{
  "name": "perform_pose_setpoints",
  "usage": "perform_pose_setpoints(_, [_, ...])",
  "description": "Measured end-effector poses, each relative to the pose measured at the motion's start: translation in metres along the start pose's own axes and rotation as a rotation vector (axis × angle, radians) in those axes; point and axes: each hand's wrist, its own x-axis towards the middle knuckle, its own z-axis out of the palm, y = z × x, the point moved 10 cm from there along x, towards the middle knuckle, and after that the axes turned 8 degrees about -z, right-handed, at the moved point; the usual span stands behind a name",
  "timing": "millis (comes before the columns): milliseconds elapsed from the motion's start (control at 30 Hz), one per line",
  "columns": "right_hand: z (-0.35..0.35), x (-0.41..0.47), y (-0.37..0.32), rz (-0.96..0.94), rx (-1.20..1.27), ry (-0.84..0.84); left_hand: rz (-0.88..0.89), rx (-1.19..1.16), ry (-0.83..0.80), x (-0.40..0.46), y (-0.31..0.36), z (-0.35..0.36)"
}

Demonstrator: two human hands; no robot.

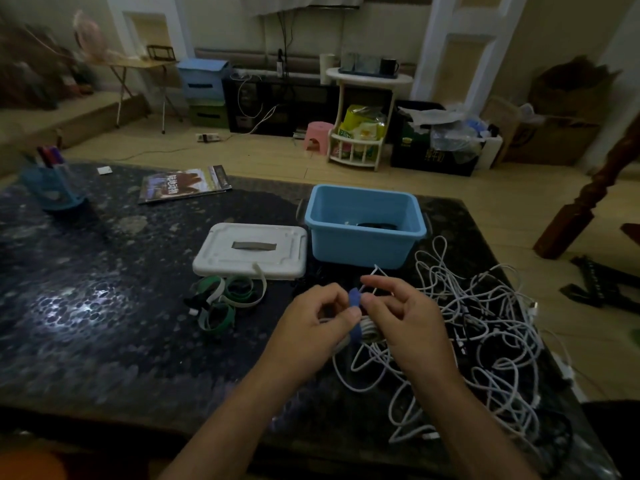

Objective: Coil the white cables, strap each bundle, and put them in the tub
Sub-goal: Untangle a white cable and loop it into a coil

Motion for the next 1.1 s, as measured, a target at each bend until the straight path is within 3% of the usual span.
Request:
perform_pose_setpoints(267, [-0.001,0.0,0.0,-0.031,-0.067,-0.001,-0.074,-0.107,0.042,0.005,-0.009,-0.006])
perform_pose_setpoints(600, [-0.008,0.001,-0.001,-0.081,-0.181,0.044,-0.236,-0.227,-0.139,0.002,-0.009,0.008])
perform_pose_setpoints(1100, [-0.006,-0.004,-0.01,-0.149,-0.285,0.076,-0.399,-0.243,-0.16,-0.004,-0.015,0.007])
